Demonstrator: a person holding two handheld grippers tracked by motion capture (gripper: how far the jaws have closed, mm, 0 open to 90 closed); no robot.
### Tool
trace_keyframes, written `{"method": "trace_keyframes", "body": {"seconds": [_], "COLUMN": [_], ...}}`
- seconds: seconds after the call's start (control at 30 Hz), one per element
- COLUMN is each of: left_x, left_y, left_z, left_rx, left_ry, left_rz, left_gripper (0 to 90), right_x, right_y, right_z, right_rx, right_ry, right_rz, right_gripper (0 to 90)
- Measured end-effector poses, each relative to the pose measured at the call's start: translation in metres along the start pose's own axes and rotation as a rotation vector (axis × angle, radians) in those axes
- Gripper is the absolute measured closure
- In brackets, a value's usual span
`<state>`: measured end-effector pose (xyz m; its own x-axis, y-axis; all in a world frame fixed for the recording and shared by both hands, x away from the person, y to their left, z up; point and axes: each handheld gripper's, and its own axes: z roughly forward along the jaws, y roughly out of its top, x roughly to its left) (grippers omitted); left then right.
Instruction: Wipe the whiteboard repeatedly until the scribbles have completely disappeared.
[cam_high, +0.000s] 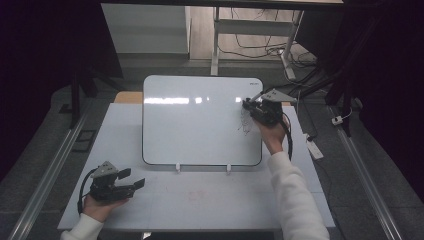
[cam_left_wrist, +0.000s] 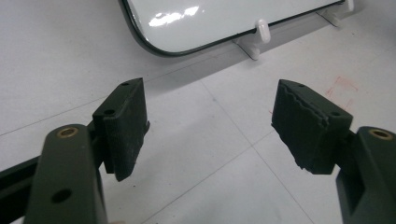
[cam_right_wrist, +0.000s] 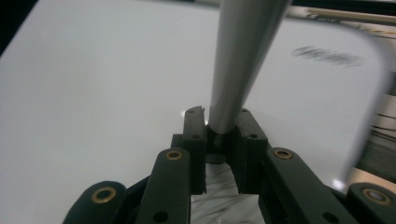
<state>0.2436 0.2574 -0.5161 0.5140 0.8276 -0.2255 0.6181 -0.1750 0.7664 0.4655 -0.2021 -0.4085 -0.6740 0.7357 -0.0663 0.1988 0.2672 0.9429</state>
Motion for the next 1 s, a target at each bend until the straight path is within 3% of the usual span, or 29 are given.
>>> {"method": "trace_keyframes", "body": {"seconds": [0.07, 0.1, 0.13, 0.17, 0.23, 0.33, 0.43, 0.47, 0.57, 0.63, 0.67, 0.7, 0.77, 0.8, 0.83, 0.87, 0.9, 0.93, 0.97, 1.0], "left_x": [0.000, 0.000, -0.001, -0.001, -0.002, -0.001, -0.001, -0.001, -0.002, -0.001, -0.001, 0.000, 0.000, -0.001, -0.001, -0.001, -0.002, -0.002, -0.002, -0.001], "left_y": [0.000, 0.000, 0.000, 0.000, 0.000, 0.000, 0.000, 0.000, 0.000, 0.000, 0.000, 0.000, 0.000, 0.000, 0.000, 0.000, 0.000, 0.000, 0.000, 0.000], "left_z": [0.000, 0.000, -0.001, -0.001, -0.002, -0.002, -0.001, 0.000, -0.001, -0.001, -0.001, 0.000, 0.000, 0.000, 0.000, 0.000, -0.001, -0.002, -0.002, -0.001], "left_rx": [-0.002, -0.002, -0.003, -0.004, -0.010, -0.010, -0.008, -0.005, -0.008, -0.009, -0.009, -0.006, -0.006, -0.005, -0.005, -0.007, -0.009, -0.012, -0.012, -0.012], "left_ry": [-0.002, -0.002, -0.003, -0.001, -0.002, -0.005, -0.005, -0.003, -0.001, -0.003, -0.003, -0.005, -0.003, -0.004, -0.006, -0.007, -0.005, -0.007, -0.007, -0.007], "left_rz": [-0.004, -0.004, -0.006, -0.007, -0.006, -0.008, -0.010, -0.009, -0.009, -0.007, -0.007, -0.011, -0.014, -0.016, -0.018, -0.016, -0.015, -0.010, -0.010, -0.014], "left_gripper": [27.4, 27.4, 27.4, 27.4, 27.4, 27.4, 27.4, 27.4, 27.4, 27.4, 27.4, 27.4, 27.4, 27.4, 27.4, 27.4, 27.3, 27.3, 27.3, 27.3], "right_x": [0.003, 0.003, -0.006, -0.010, -0.012, 0.007, 0.010, -0.002, -0.013, -0.008, -0.008, 0.004, 0.003, -0.002, -0.002, -0.017, -0.017, -0.012, -0.012, 0.006], "right_y": [0.001, 0.001, 0.005, 0.006, 0.005, -0.005, -0.006, -0.001, 0.002, -0.001, -0.001, -0.008, -0.009, -0.006, -0.006, -0.004, -0.005, -0.007, -0.007, -0.011], "right_z": [0.000, 0.000, -0.002, -0.002, -0.002, 0.003, 0.002, -0.002, -0.005, -0.004, -0.004, -0.002, -0.004, -0.007, -0.007, -0.013, -0.013, -0.010, -0.010, -0.004], "right_rx": [0.014, 0.014, -0.014, -0.026, -0.034, 0.029, 0.036, -0.002, -0.030, -0.007, -0.007, 0.042, 0.046, 0.024, 0.024, -0.031, -0.033, -0.013, -0.013, 0.049], "right_ry": [-0.010, -0.010, -0.069, -0.076, -0.053, 0.048, 0.045, -0.025, -0.060, -0.013, -0.013, 0.059, 0.043, -0.009, -0.009, -0.059, -0.052, -0.022, -0.022, 0.048], "right_rz": [-0.045, -0.045, -0.018, 0.011, 0.047, -0.052, -0.084, -0.037, 0.009, -0.007, -0.007, -0.069, -0.082, -0.060, -0.060, 0.043, 0.051, 0.025, 0.025, -0.088], "right_gripper": [77.2, 77.2, 77.1, 77.1, 77.1, 77.2, 77.2, 77.2, 77.1, 77.2, 77.2, 77.2, 77.2, 77.2, 77.2, 77.2, 77.2, 77.2, 77.2, 77.2]}}
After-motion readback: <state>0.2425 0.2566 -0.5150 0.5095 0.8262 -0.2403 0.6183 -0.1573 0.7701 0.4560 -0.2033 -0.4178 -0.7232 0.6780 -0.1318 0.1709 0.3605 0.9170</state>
